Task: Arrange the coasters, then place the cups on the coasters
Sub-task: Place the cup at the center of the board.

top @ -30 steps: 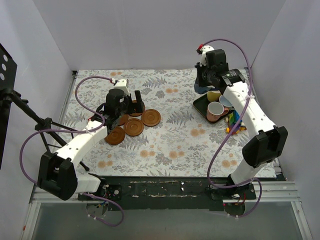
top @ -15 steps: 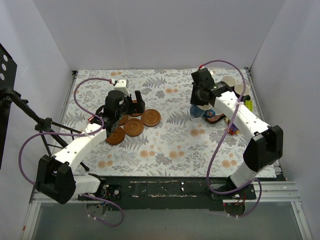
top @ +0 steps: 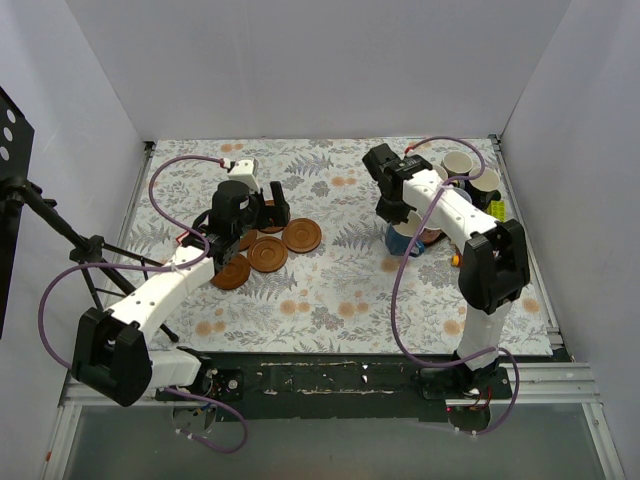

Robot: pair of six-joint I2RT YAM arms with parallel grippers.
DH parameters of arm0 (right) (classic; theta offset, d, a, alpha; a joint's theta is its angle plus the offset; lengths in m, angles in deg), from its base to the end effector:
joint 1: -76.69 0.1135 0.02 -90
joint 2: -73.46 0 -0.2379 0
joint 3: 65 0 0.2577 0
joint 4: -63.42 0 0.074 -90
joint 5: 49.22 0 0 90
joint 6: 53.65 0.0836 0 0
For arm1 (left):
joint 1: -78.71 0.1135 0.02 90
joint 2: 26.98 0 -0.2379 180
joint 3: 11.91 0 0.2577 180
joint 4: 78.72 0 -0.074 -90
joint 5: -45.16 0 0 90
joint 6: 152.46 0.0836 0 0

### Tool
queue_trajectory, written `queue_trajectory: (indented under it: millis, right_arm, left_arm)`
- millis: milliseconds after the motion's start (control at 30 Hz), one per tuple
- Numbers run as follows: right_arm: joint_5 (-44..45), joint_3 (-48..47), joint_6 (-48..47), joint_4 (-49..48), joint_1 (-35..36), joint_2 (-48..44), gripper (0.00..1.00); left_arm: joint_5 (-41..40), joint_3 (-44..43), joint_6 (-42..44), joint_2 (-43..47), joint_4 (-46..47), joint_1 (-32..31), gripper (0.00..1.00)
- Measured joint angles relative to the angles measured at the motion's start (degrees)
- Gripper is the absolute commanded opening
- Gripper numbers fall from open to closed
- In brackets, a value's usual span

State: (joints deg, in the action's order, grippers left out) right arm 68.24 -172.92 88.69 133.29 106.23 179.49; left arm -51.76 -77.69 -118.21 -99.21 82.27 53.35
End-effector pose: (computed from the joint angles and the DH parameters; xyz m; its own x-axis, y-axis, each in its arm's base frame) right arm 0.3660 0.1631 0.2133 -0.7200 0.3994 -0.5675 0.4631 0.8856 0.0356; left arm 0.3163 -0.1388 0.2436 -0.4888 -0.6764 -0.5510 -0.1371 0.6833 -0.7172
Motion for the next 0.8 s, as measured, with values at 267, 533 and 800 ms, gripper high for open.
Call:
queue_trajectory:
  millis: [267, 533, 800]
  right_arm:
    - [2.4, 2.3, 6.7, -1.1, 1.8, 0.8, 0.01]
    - [5.0, 4.8, 13.0, -1.8, 4.0, 1.3, 0.01]
    - [6.6, 4.7, 15.2, -2.5, 4.5, 3.2, 0.4]
  left_arm:
    - [-0.2, 0.0, 0.0, -0.7, -0.1, 0.0, 0.98]
    - [-0.2, 0.0, 0.0, -0.7, -0.1, 0.0, 0.98]
    - [-0.2, 0.0, 0.0, -0.7, -0.2, 0.0, 0.98]
